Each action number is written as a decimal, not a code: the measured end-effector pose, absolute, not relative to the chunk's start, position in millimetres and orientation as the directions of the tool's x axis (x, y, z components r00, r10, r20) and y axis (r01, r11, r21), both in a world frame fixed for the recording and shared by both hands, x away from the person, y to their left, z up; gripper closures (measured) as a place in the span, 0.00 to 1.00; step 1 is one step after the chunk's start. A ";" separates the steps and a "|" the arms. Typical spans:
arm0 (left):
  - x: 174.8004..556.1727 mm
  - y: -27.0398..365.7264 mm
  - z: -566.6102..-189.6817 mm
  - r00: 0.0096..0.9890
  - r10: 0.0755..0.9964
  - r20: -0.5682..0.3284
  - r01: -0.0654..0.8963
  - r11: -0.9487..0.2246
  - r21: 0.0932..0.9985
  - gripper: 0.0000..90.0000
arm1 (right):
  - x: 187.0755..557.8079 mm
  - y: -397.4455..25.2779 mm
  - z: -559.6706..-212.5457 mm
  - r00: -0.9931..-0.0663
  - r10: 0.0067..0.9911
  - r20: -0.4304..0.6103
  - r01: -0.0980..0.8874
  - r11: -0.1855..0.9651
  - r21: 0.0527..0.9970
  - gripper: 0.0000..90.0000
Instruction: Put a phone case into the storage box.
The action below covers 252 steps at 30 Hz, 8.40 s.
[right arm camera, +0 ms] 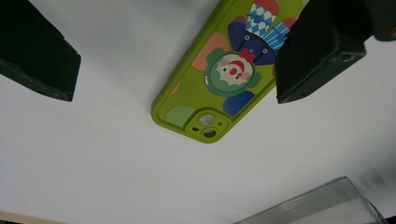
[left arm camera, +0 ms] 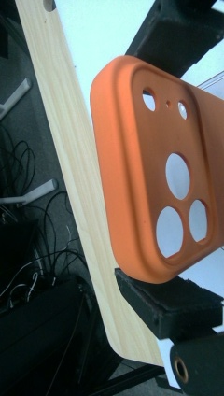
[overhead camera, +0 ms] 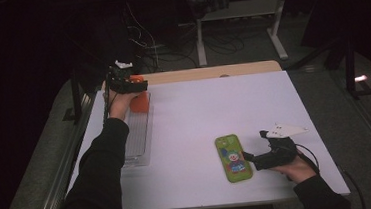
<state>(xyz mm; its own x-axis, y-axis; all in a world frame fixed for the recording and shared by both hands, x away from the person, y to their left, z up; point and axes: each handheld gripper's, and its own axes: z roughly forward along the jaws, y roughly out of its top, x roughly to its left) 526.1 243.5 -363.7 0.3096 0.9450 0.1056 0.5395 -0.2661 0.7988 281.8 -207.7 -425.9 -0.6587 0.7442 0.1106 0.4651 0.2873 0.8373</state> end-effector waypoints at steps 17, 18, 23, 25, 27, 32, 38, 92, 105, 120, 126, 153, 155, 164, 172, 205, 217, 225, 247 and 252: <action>509.9 261.6 -341.2 0.388 0.919 0.072 0.519 -0.282 0.807 0.00 | 282.1 -209.7 -426.6 -0.658 0.745 0.109 0.465 0.288 0.837 0.00; 504.9 261.4 -338.3 0.409 0.910 0.064 0.517 -0.289 0.806 0.00 | 282.2 -209.6 -426.7 -0.659 0.744 0.106 0.463 0.291 0.837 0.00; 482.6 258.8 -328.9 0.506 0.861 0.048 0.492 -0.334 0.804 0.00 | 281.9 -209.4 -426.6 -0.659 0.745 0.106 0.466 0.294 0.834 0.00; 473.4 255.8 -326.8 0.542 0.840 0.039 0.485 -0.351 0.801 0.00 | 281.6 -209.1 -426.0 -0.656 0.747 0.105 0.466 0.291 0.835 0.00; 463.9 251.7 -325.5 0.578 0.816 0.023 0.476 -0.359 0.803 0.00 | 281.0 -208.6 -425.5 -0.653 0.750 0.109 0.472 0.290 0.833 0.00; 441.2 237.2 -322.4 0.652 0.758 -0.007 0.445 -0.375 0.813 0.00 | 281.3 -208.1 -425.3 -0.654 0.749 0.100 0.466 0.296 0.834 0.00; 418.1 219.2 -323.5 0.730 0.683 -0.026 0.412 -0.409 0.814 0.00 | 281.2 -208.2 -424.9 -0.653 0.750 0.101 0.469 0.297 0.832 0.00; 314.0 141.9 -420.9 0.888 0.453 -0.081 0.342 -0.530 0.776 0.00 | 283.4 -174.3 -409.3 -0.709 0.676 0.202 0.551 0.353 0.756 0.23; 315.9 144.0 -420.5 0.893 0.443 -0.080 0.339 -0.544 0.767 0.00 | 282.8 -131.2 -418.6 -0.771 0.604 0.202 0.553 0.476 0.684 0.81; 316.3 144.3 -420.8 0.893 0.443 -0.080 0.338 -0.543 0.768 0.00 | 271.7 -112.3 -435.5 -0.815 0.550 0.182 0.535 0.594 0.601 0.98; 316.1 144.1 -420.6 0.892 0.444 -0.083 0.340 -0.537 0.772 0.00 | 270.5 -116.9 -436.3 -0.814 0.560 0.154 0.531 0.611 0.587 0.98; 315.2 142.0 -419.8 0.896 0.436 -0.086 0.337 -0.541 0.770 0.00 | 279.5 -191.4 -414.1 -0.716 0.672 0.188 0.547 0.373 0.750 0.22; 315.4 142.1 -419.8 0.897 0.434 -0.085 0.336 -0.544 0.769 0.00 | 280.0 -194.1 -416.5 -0.713 0.680 0.171 0.519 0.348 0.781 0.07; 315.5 142.3 -420.0 0.896 0.433 -0.094 0.340 -0.537 0.772 0.00 | 282.6 -201.0 -417.7 -0.708 0.683 0.181 0.530 0.344 0.775 0.00; 315.4 142.4 -419.9 0.896 0.434 -0.091 0.337 -0.532 0.777 0.00 | 283.6 -201.4 -411.5 -0.709 0.682 0.178 0.530 0.349 0.773 0.00; 315.5 141.8 -420.5 0.898 0.429 -0.094 0.338 -0.538 0.772 0.00 | 336.9 -175.2 -424.0 -0.717 0.691 0.092 0.606 0.554 0.571 0.00; 315.7 141.8 -420.8 0.898 0.429 -0.093 0.337 -0.538 0.773 0.00 | 332.3 -169.9 -438.8 -0.737 0.671 0.084 0.619 0.619 0.483 0.07; 315.7 141.7 -421.0 0.898 0.431 -0.092 0.338 -0.538 0.772 0.00 | 327.6 -168.1 -439.5 -0.744 0.668 0.023 0.595 0.646 0.478 0.14; 336.5 137.9 -390.4 0.932 0.357 -0.060 0.267 -0.566 0.780 0.00 | 350.1 -170.4 -413.9 -0.792 0.606 0.073 0.546 0.650 0.528 0.17; 347.2 137.0 -376.2 0.950 0.310 -0.031 0.217 -0.587 0.780 0.00 | 359.8 -161.0 -398.2 -0.846 0.531 0.052 0.474 0.703 0.530 0.17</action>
